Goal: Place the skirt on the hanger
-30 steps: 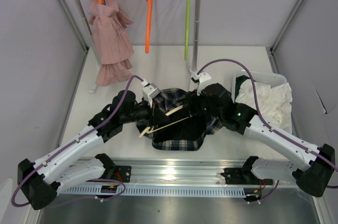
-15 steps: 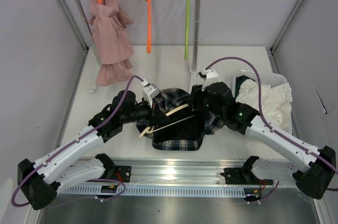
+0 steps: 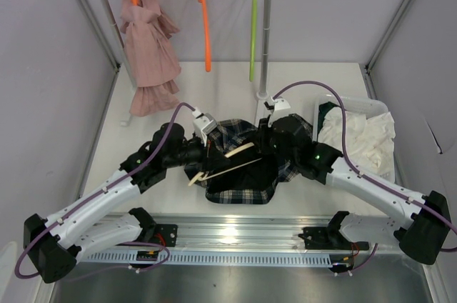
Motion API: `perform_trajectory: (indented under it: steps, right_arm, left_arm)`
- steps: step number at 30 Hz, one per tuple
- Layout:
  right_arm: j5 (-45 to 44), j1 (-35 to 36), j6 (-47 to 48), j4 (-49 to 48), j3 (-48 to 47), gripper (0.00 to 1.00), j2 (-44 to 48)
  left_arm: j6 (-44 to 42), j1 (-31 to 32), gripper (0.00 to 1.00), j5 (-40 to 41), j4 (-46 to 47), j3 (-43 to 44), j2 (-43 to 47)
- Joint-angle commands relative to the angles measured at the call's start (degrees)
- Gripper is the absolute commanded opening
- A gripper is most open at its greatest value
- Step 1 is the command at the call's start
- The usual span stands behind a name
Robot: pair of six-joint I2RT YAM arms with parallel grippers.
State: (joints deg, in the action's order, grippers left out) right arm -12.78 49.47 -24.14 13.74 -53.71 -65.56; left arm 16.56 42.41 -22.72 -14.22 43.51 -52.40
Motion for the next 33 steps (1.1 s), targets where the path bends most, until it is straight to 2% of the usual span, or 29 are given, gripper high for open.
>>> perform_trajectory:
  steps: [1,3,4,5,8,11,12,15,17,20,23,25,27,29,30,33]
  right_arm:
    - [-3.8,0.4,-0.9,-3.1,0.7,0.2,1.1]
    - [-4.1,0.4,-0.9,-3.2,0.8,0.13,1.0]
    - [-4.3,0.4,-1.1,-3.2,1.0,0.05,1.1]
    - [-4.4,0.4,-1.3,-3.2,1.0,0.01,1.1]
    - [-5.4,0.4,-1.4,-3.0,1.2,0.0,1.2]
    - [-6.0,0.3,-0.9,-2.8,1.8,0.0,2.3]
    - [-6.0,0.1,-0.4,-2.7,1.8,0.0,2.5]
    - [-5.1,-0.6,0.3,-2.7,2.3,0.0,3.4]
    - [-4.9,-1.1,0.3,-2.8,2.6,0.0,3.8]
    - [-5.3,-1.7,-0.1,-2.1,2.6,0.0,4.2]
    - [-5.2,-2.5,-0.5,-1.9,2.4,0.0,4.0]
    - [-4.0,-2.9,-0.3,-2.2,2.5,0.0,3.9]
    - [-2.8,-3.6,0.1,-3.5,2.9,0.0,4.3]
    - [-0.9,-4.0,0.5,-4.9,3.5,0.0,5.3]
    - [-0.4,-4.5,0.3,-5.3,3.8,0.0,5.9]
    - [1.1,-5.4,0.3,-5.7,4.3,0.0,7.1]
  left_arm:
    - [0.1,0.7,0.0,-0.8,5.3,2.0,0.5]
    - [0.1,0.7,0.0,-0.5,5.3,2.0,0.8]
    - [0.2,0.7,0.0,-0.3,5.3,2.3,0.9]
    - [0.2,0.7,0.0,-0.2,5.3,2.1,1.0]
    - [0.3,0.7,0.01,0.3,5.1,2.2,0.8]
    - [0.4,0.7,0.34,2.9,3.5,2.7,1.3]
    - [0.4,0.7,0.5,3.8,3.0,2.7,1.9]
    - [0.7,0.7,0.65,9.5,0.1,3.7,4.4]
    - [1.5,0.7,0.67,16.4,-4.0,5.5,6.2]
    - [4.4,0.7,0.64,25.3,-9.2,6.9,10.5]
    - [9.0,0.7,0.64,29.2,-12.4,5.3,16.3]
    - [14.1,0.7,0.64,34.7,-15.1,3.3,19.1]
    - [17.3,0.7,0.64,34.9,-15.6,-0.3,21.1]
    - [18.8,0.7,0.6,33.1,-16.0,-1.8,19.7]
    - [19.4,0.7,0.55,32.0,-16.2,-3.4,17.6]
    - [22.9,0.7,0.53,28.4,-14.6,-7.3,16.4]
